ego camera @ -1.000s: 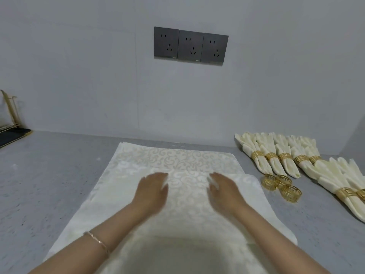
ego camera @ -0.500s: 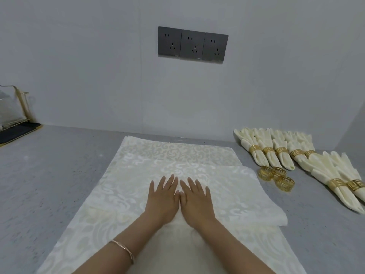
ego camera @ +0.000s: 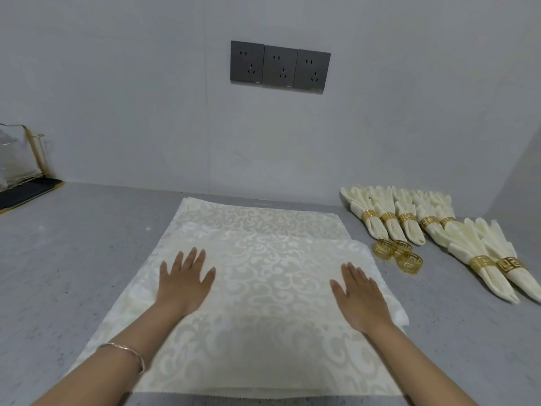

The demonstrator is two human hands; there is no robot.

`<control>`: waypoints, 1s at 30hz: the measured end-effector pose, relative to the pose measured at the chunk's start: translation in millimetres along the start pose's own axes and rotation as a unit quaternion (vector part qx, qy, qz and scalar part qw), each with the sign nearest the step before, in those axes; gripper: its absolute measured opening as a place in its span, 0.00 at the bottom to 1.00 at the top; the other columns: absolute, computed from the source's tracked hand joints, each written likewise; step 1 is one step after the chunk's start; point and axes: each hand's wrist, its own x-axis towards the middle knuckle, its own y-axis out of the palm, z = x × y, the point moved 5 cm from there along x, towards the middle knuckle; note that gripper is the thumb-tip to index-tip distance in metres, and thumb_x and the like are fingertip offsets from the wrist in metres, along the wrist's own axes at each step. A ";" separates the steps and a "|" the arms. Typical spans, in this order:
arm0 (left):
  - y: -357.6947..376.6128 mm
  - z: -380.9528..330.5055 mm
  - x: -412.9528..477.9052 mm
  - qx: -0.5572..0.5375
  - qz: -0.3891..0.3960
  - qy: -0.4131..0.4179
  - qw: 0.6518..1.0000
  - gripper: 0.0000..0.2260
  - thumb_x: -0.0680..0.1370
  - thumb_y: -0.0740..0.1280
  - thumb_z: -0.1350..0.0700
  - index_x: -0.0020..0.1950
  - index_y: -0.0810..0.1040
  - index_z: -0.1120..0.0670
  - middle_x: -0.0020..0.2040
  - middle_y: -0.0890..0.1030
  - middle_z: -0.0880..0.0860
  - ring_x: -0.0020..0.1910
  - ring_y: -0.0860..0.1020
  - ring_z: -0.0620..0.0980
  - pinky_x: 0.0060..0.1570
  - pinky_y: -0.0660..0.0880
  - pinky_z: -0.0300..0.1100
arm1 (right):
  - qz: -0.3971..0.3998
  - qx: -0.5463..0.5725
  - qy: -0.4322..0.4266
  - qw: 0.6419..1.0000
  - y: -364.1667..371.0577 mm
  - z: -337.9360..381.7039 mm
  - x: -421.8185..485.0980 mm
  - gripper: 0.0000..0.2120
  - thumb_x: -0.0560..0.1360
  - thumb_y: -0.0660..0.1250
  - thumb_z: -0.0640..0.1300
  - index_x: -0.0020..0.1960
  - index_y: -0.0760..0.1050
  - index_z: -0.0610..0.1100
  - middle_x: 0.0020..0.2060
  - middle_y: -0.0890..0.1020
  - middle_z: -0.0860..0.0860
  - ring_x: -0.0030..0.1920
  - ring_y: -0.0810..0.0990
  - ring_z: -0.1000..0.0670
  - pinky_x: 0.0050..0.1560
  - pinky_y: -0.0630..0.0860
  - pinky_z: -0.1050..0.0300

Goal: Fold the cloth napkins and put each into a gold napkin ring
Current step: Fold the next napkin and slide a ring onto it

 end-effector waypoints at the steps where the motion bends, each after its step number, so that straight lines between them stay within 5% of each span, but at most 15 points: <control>1: -0.8 5.2 0.8 -0.001 0.000 -0.006 1.000 0.28 0.81 0.42 0.39 0.79 0.42 0.46 0.79 0.41 0.46 0.78 0.41 0.50 0.75 0.40 0.54 | 0.000 0.000 0.008 1.000 -1.9 -9.4 -0.6 0.31 0.81 0.42 0.59 0.78 0.42 0.45 0.77 0.44 0.51 0.77 0.43 0.52 0.76 0.41 0.53; 13: -4.7 23.8 0.9 -0.010 -0.005 -0.039 0.999 0.30 0.80 0.42 0.36 0.79 0.42 0.47 0.79 0.41 0.48 0.77 0.40 0.58 0.74 0.39 0.55 | 0.007 -0.031 0.053 0.998 -13.1 -25.2 -2.9 0.32 0.81 0.43 0.59 0.78 0.43 0.43 0.78 0.44 0.48 0.77 0.43 0.49 0.75 0.42 0.47; 22: -3.2 21.3 -0.9 -0.011 -0.014 -0.035 0.999 0.30 0.80 0.41 0.37 0.79 0.41 0.48 0.79 0.40 0.48 0.77 0.39 0.59 0.74 0.37 0.55 | 0.044 0.120 -0.161 0.979 -13.0 148.0 56.1 0.32 0.78 0.60 0.59 0.76 0.55 0.48 0.77 0.55 0.51 0.76 0.51 0.51 0.74 0.50 0.55; 30: -1.6 23.8 -1.3 -0.010 -0.036 -0.037 0.999 0.30 0.80 0.41 0.37 0.79 0.41 0.48 0.79 0.40 0.49 0.77 0.38 0.58 0.74 0.37 0.55 | 0.074 0.049 -0.101 0.991 3.7 201.3 137.8 0.37 0.71 0.64 0.66 0.72 0.62 0.46 0.69 0.67 0.48 0.70 0.64 0.46 0.68 0.63 0.50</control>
